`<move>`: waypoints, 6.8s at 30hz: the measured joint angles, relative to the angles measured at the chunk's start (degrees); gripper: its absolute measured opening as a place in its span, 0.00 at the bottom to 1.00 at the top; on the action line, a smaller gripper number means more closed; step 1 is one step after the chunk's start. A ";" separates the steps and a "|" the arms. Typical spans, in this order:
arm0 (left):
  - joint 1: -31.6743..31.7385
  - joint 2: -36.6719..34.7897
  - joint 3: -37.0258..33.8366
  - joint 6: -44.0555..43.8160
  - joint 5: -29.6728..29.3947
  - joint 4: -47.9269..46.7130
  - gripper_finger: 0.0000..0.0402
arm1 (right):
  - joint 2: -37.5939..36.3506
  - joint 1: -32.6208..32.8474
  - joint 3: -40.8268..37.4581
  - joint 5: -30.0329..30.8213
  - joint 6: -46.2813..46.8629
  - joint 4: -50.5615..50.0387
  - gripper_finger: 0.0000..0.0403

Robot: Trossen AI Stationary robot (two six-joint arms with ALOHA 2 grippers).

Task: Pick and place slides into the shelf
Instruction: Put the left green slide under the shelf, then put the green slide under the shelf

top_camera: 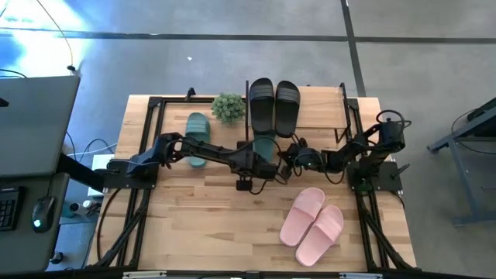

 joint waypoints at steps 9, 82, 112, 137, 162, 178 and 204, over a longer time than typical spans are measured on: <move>-0.53 -3.46 -0.04 -3.98 -1.45 -7.47 0.00 | 0.00 -0.62 0.93 -0.01 -0.01 -0.64 0.00; -0.79 -15.08 -13.51 -8.79 -5.46 -2.35 0.00 | 0.01 0.70 10.79 3.83 2.20 -19.02 0.00; -0.75 -14.99 -18.81 -6.95 -5.34 4.54 0.00 | 9.44 -3.50 10.84 3.94 0.45 -6.57 0.00; -0.81 -37.38 -36.46 -2.36 -1.18 20.44 0.00 | -44.23 1.75 10.76 -5.93 -15.74 -58.09 0.00; 9.72 -37.94 -37.49 -5.82 -4.29 4.08 0.00 | -87.00 -1.46 10.79 -10.74 -19.44 -79.47 0.00; 15.74 -37.90 -46.25 -1.95 -5.29 7.97 0.03 | -84.39 -1.45 10.79 -9.61 -19.01 -79.51 0.00; 15.76 -37.85 -53.25 8.18 -18.96 18.03 0.46 | -84.39 -1.46 10.79 -9.87 -19.44 -79.71 0.00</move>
